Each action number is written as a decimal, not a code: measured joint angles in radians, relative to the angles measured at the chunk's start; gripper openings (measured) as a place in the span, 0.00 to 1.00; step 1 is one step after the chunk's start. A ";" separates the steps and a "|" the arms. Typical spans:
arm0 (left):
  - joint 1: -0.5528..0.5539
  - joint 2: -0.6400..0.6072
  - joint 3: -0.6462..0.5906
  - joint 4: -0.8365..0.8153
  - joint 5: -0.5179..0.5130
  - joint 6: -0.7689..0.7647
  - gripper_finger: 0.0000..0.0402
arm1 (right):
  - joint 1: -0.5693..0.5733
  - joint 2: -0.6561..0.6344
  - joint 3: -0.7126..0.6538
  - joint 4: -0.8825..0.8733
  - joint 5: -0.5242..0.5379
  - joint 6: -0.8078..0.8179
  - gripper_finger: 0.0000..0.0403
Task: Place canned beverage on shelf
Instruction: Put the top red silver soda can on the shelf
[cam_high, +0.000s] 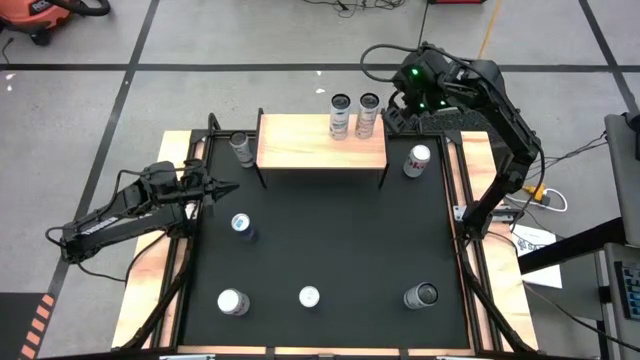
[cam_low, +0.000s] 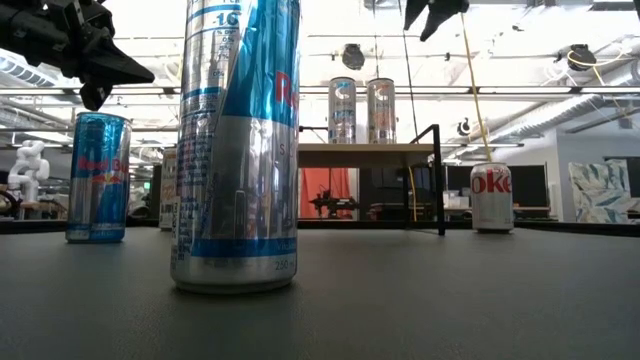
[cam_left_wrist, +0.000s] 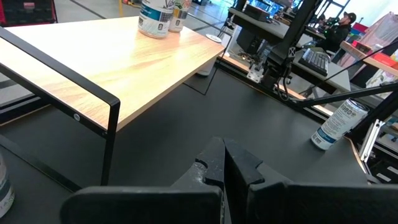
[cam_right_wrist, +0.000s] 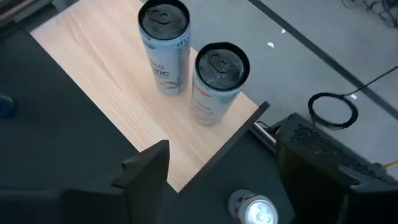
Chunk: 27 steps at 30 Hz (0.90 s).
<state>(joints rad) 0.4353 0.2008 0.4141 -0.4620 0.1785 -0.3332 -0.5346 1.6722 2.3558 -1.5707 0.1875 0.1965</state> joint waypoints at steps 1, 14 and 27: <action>0.000 0.000 0.000 0.000 0.000 0.000 0.00 | 0.000 0.000 0.000 0.000 0.000 0.013 0.69; 0.000 0.000 0.000 0.000 0.000 0.000 0.00 | 0.000 0.000 0.000 0.023 -0.071 0.074 0.69; 0.000 0.000 0.000 0.000 0.000 -0.001 0.00 | 0.014 0.000 0.000 0.053 -0.113 -0.054 0.69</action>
<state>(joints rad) 0.4353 0.2005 0.4141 -0.4618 0.1785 -0.3337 -0.5203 1.6722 2.3558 -1.5173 0.0746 0.1430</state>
